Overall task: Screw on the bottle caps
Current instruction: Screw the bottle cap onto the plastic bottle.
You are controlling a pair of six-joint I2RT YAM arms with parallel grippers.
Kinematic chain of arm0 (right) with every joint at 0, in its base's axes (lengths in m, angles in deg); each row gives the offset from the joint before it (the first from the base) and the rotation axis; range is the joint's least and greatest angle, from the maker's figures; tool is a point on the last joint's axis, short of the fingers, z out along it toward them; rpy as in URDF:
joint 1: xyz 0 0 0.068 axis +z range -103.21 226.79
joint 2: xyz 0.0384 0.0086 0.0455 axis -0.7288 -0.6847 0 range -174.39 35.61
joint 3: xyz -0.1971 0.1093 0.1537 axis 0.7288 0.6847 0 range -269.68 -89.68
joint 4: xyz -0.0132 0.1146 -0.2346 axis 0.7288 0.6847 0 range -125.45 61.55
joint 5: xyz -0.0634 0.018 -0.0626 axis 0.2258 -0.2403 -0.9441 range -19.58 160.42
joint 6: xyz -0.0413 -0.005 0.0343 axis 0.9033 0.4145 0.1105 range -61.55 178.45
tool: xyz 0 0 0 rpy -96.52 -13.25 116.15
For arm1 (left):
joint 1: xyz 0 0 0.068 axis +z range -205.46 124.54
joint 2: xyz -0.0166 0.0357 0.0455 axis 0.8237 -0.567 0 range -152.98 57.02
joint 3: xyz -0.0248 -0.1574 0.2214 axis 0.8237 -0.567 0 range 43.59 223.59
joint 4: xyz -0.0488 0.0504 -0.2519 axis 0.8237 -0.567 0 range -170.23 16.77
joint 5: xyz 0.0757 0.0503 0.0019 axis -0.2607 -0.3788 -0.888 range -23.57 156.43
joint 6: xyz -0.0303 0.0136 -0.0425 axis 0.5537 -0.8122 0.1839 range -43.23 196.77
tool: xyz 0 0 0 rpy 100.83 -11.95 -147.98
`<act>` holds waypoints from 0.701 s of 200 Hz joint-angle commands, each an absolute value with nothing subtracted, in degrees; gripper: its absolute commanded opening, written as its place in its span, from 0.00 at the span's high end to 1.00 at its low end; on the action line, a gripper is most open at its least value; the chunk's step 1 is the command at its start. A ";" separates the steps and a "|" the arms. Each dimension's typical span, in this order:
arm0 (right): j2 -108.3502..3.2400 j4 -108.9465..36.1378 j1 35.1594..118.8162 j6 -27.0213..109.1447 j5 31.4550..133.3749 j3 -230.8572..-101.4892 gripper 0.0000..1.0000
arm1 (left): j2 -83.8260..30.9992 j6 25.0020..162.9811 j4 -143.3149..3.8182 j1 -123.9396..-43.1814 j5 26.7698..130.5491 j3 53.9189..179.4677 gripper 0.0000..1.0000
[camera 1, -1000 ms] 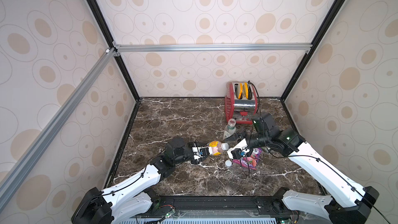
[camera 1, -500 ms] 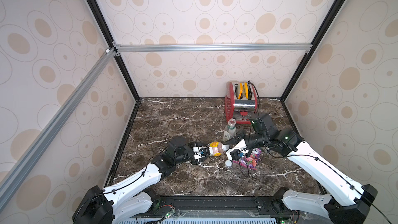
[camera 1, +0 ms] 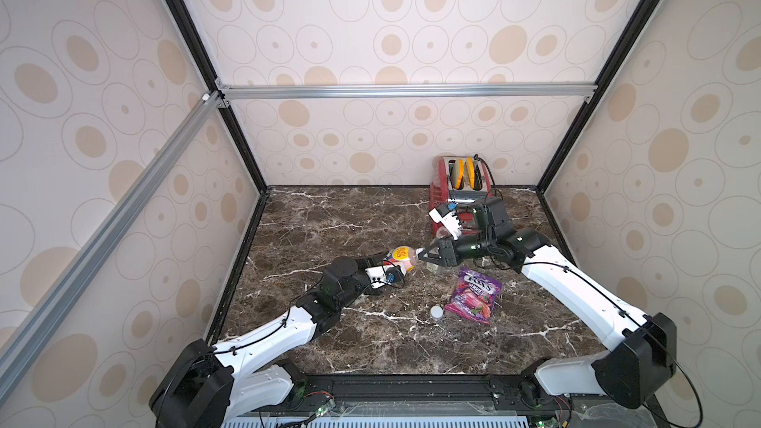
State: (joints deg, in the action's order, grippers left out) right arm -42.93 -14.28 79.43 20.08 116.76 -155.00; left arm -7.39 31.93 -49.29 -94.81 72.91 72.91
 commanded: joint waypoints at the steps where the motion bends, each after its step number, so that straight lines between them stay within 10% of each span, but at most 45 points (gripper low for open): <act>1: -44.16 -27.98 77.77 -20.51 118.23 -149.77 0.98 | -5.61 26.25 -39.50 -95.48 74.31 71.71 0.62; 61: -40.01 -1.92 77.70 43.87 107.92 -164.83 0.34 | -8.10 36.14 -43.51 -89.94 83.04 72.48 0.61; 140: -29.28 1.41 84.69 125.79 95.65 -154.24 0.44 | -10.05 34.72 -62.22 -87.46 98.19 80.23 0.60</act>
State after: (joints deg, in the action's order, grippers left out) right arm -29.08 -1.19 83.73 95.42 99.56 -156.34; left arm -9.18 34.05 -57.05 -87.91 92.23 76.98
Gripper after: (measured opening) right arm 0.590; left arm 0.463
